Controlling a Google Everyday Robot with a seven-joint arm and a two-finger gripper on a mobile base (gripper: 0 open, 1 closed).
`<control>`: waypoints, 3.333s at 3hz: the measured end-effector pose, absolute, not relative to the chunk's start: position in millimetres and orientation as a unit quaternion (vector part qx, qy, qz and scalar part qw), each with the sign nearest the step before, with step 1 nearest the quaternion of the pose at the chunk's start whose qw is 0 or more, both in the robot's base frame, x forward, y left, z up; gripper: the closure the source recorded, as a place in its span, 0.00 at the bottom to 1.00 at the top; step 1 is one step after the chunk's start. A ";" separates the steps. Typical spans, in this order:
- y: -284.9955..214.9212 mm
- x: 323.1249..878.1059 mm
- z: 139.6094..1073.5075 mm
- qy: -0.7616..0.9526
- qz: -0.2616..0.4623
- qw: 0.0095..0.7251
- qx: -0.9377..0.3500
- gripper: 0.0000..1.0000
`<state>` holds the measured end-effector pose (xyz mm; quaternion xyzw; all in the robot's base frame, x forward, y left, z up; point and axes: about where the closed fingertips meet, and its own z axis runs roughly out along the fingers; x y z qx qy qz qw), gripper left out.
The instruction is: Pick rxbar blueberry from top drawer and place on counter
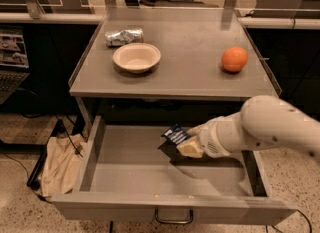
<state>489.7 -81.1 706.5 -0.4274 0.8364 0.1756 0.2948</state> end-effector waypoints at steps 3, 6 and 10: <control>-110.1 445.1 782.8 0.775 0.192 0.341 -0.496 1.00; -109.4 484.4 843.6 0.751 0.152 0.391 -0.509 1.00; -127.9 647.9 871.4 0.807 0.058 0.426 -0.406 1.00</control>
Offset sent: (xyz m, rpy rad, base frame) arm -0.0635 -0.0472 0.1107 0.0656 -0.1958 0.2444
